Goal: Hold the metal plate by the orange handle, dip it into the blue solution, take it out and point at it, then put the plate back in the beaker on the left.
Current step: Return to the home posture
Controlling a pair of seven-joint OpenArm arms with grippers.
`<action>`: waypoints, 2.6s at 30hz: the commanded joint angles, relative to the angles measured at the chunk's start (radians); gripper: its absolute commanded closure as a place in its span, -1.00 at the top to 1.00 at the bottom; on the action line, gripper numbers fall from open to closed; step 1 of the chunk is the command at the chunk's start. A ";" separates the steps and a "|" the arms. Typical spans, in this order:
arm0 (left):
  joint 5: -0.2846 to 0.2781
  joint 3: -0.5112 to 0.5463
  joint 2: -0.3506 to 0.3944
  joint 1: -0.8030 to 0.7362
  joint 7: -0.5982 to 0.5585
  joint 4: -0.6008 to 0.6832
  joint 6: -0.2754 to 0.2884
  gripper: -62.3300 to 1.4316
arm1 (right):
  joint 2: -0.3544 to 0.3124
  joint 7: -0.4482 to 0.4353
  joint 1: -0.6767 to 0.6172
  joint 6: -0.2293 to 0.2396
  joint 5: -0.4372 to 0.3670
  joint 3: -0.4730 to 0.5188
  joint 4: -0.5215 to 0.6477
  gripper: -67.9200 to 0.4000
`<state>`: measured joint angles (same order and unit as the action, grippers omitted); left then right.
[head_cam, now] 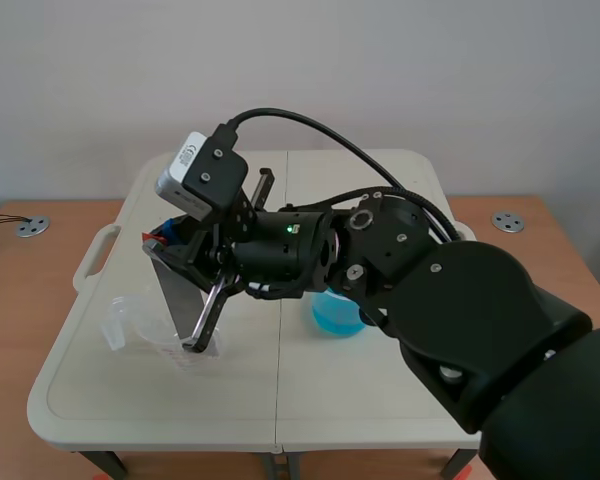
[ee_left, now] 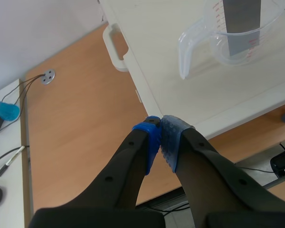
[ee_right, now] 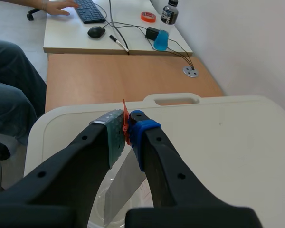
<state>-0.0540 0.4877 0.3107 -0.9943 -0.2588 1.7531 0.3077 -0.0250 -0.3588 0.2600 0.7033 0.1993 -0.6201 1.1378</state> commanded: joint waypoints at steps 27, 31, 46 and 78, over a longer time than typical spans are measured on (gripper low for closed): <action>-0.010 0.006 0.000 -0.002 -0.011 0.016 0.001 -0.86 | 0.000 -0.006 0.023 -0.035 -0.032 0.016 0.010 0.59; -0.010 0.006 0.000 -0.002 -0.011 0.016 0.001 -0.86 | 0.000 0.001 0.023 -0.034 -0.085 0.043 0.010 0.75; 0.037 0.005 0.003 0.092 -0.013 0.016 0.008 1.00 | -0.207 0.200 -0.032 -0.080 -0.542 0.100 0.303 0.96; 0.037 -0.241 -0.020 0.501 0.131 0.017 0.019 1.00 | -0.631 0.268 -0.667 -0.367 -0.705 0.304 0.825 0.96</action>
<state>-0.0040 0.2523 0.2947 -0.4934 -0.1215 1.7531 0.3332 -0.6456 -0.0765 -0.4091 0.3477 -0.5049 -0.3359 1.9419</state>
